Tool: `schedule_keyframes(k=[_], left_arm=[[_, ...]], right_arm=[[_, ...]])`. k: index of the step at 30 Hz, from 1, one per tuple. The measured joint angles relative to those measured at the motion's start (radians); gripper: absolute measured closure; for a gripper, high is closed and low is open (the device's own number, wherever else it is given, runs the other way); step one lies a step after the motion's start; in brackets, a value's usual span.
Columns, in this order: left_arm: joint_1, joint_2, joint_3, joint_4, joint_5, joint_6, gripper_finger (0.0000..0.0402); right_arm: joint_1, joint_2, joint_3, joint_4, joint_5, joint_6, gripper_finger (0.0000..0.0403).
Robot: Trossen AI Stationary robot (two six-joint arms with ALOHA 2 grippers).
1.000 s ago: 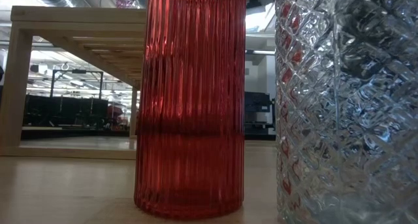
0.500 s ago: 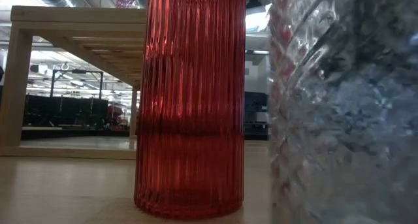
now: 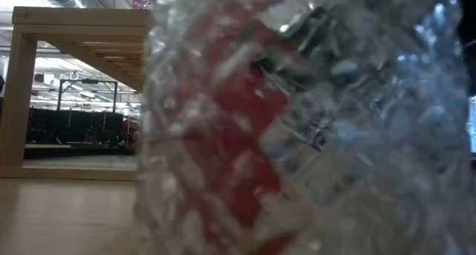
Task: Sort vases onto shelf
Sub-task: Put the transparent vase on the shelf
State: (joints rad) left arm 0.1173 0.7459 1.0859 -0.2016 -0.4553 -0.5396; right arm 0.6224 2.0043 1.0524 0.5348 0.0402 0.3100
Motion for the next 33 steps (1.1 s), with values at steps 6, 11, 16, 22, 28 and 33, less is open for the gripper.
schedule_keyframes(k=[6, 11, 16, 22, 28, 33], left_arm=[[0.0, 0.0, 0.0, 0.0, 0.0, 0.0, 0.0127], [0.0, 0.0, 0.0, 0.0, 0.0, 0.0, 0.0127], [0.0, 0.0, 0.0, 0.0, 0.0, 0.0, 0.0127], [0.0, 0.0, 0.0, 0.0, 0.0, 0.0, 0.0127], [0.0, 0.0, 0.0, 0.0, 0.0, 0.0, 0.0127], [0.0, 0.0, 0.0, 0.0, 0.0, 0.0, 0.0127]], right_arm=[[0.007, 0.028, 0.036, -0.011, 0.015, 0.024, 0.0157], [0.007, 0.039, 0.063, -0.015, 0.047, 0.013, 0.0157], [0.006, 0.045, 0.073, -0.013, 0.062, -0.03, 0.0157], [0.005, 0.045, 0.074, -0.013, 0.116, -0.051, 0.0157], [0.004, 0.045, 0.075, -0.049, 0.161, -0.028, 0.0157], [0.003, 0.045, 0.075, -0.117, 0.206, 0.023, 0.0157]])
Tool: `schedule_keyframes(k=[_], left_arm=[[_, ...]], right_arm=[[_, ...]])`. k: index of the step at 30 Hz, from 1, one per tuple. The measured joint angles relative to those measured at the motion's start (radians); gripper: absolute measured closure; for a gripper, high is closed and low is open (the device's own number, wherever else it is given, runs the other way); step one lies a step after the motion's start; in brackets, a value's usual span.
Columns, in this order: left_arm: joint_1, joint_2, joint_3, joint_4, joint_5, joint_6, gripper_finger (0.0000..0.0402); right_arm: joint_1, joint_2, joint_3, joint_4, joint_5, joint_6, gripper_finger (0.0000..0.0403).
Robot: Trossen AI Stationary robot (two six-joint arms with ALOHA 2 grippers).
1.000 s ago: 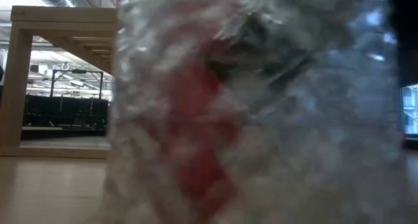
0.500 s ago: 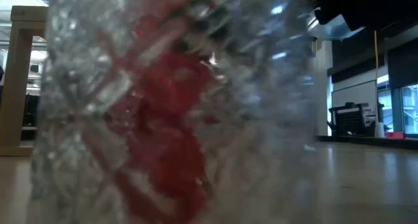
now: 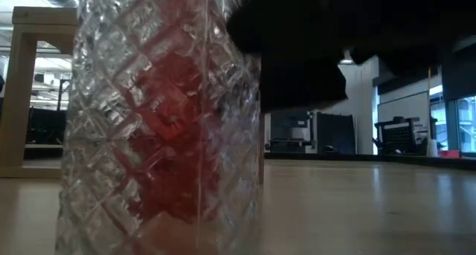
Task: Sort vases onto shelf
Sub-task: Put the transparent vase on the shelf
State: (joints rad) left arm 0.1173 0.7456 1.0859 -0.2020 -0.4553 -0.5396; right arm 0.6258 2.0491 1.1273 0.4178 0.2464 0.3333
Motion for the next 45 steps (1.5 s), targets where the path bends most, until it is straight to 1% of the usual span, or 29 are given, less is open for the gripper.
schedule_keyframes(k=[7, 11, 14, 19, 22, 25, 27, 34, 37, 40, 45], left_arm=[[0.0, 0.0, 0.0, 0.0, 0.0, 0.0, 0.0127], [0.0, 0.0, 0.0, 0.0, 0.0, 0.0, 0.0127], [0.0, 0.0, 0.0, 0.0, 0.0, 0.0, 0.0127], [0.0, 0.0, 0.0, 0.0, 0.0, 0.0, 0.0127], [0.0, 0.0, 0.0, 0.0, 0.0, 0.0, 0.0127], [0.0, 0.0, 0.0, 0.0, 0.0, 0.0, 0.0127], [0.0, 0.0, 0.0, 0.0, 0.0, 0.0, 0.0127], [0.0, 0.0, 0.0, 0.0, 0.0, 0.0, 0.0127], [0.0, 0.0, 0.0, 0.0, 0.0, 0.0, 0.0127], [0.0, 0.0, 0.0, 0.0, 0.0, 0.0, 0.0127], [0.0, 0.0, 0.0, 0.0, 0.0, 0.0, 0.0127]], right_arm=[[0.0, 0.0, -0.001, -0.108, -0.004, 0.052, 0.0157], [0.0, -0.013, -0.001, -0.116, -0.053, 0.063, 0.0157], [0.0, -0.061, -0.001, -0.13, -0.082, 0.063, 0.0157], [0.002, -0.165, -0.001, -0.206, -0.051, 0.051, 0.0157], [0.002, -0.223, -0.001, -0.198, -0.037, 0.008, 0.0157], [0.002, -0.244, 0.001, -0.169, -0.052, -0.023, 0.0157], [0.002, -0.244, 0.008, -0.191, -0.068, -0.037, 0.0157], [-0.016, -0.244, 0.088, -0.255, -0.057, -0.23, 0.0157], [-0.056, -0.236, 0.104, -0.253, -0.102, -0.27, 0.0157], [-0.096, -0.209, 0.13, -0.253, -0.188, -0.306, 0.0157], [-0.132, -0.136, 0.225, -0.265, -0.318, -0.365, 0.0157]])
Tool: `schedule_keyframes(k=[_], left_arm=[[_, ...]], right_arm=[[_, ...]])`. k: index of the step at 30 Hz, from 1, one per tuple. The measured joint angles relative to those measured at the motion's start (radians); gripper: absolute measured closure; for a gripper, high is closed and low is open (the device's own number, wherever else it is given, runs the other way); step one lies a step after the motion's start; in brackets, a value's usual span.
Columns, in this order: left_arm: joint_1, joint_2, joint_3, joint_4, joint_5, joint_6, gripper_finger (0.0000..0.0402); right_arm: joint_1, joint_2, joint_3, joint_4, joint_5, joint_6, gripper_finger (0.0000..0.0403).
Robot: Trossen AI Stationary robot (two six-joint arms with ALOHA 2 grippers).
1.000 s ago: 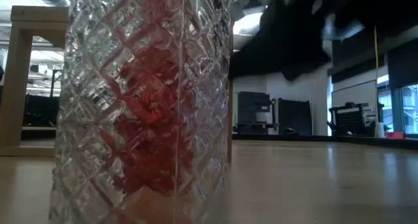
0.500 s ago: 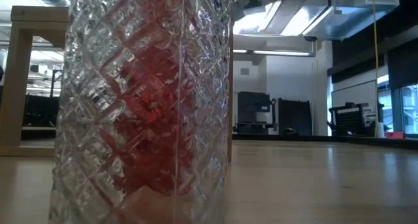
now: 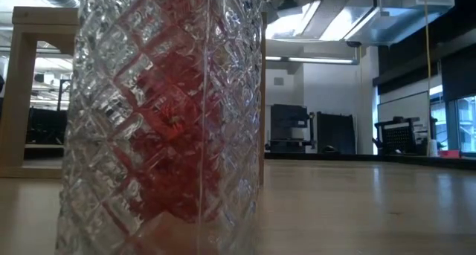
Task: Sort vases onto shelf
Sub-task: Put the transparent vase on the shelf
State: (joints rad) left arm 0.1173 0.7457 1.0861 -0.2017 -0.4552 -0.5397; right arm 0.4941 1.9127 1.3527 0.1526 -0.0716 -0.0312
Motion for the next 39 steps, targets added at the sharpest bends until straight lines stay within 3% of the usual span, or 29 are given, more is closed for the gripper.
schedule_keyframes(k=[5, 15, 20, 30, 39], left_arm=[[0.0, 0.0, 0.0, 0.0, 0.0, 0.0, 0.0127], [0.0, 0.0, 0.0, 0.0, 0.0, 0.0, 0.0127], [0.0, 0.0, 0.0, 0.0, 0.0, 0.0, 0.0127], [0.0, 0.0, 0.0, 0.0, 0.0, 0.0, 0.0127], [0.0, 0.0, 0.0, 0.0, 0.0, 0.0, 0.0127]], right_arm=[[0.004, 0.051, 0.078, -0.043, -0.057, -0.078, 0.0166], [0.002, 0.097, 0.077, -0.051, -0.098, -0.071, 0.0219], [0.002, 0.132, 0.077, -0.041, -0.134, -0.019, 0.0223], [0.003, 0.14, 0.078, -0.048, -0.104, -0.001, 0.0226], [0.003, 0.146, 0.08, -0.046, -0.101, 0.026, 0.0305]])
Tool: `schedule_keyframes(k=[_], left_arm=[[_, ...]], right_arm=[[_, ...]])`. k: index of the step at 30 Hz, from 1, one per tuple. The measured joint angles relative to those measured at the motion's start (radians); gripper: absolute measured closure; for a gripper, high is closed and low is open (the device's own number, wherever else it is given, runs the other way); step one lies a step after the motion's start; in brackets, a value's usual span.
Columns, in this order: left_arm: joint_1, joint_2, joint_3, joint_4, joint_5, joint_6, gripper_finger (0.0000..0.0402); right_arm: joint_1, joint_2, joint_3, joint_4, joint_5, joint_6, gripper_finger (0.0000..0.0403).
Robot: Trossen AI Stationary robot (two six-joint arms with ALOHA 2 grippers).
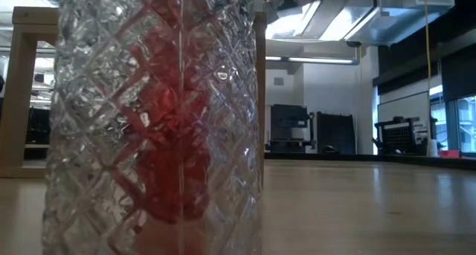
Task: Sort vases onto shelf
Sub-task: Put the transparent vase on the shelf
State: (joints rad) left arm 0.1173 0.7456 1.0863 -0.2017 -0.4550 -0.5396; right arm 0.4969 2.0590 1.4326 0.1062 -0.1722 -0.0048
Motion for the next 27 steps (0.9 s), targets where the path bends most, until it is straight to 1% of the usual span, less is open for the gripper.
schedule_keyframes(k=[15, 20, 27], left_arm=[[0.0, 0.0, 0.0, 0.0, 0.0, 0.0, 0.0127], [0.0, 0.0, 0.0, 0.0, 0.0, 0.0, 0.0127], [0.0, 0.0, 0.0, 0.0, 0.0, 0.0, 0.0127]], right_arm=[[-0.001, -0.013, -0.004, -0.005, 0.0, 0.005, 0.0305], [-0.01, -0.038, -0.008, -0.023, -0.01, 0.003, 0.0305], [-0.049, -0.106, -0.006, -0.007, -0.043, -0.005, 0.0305]])
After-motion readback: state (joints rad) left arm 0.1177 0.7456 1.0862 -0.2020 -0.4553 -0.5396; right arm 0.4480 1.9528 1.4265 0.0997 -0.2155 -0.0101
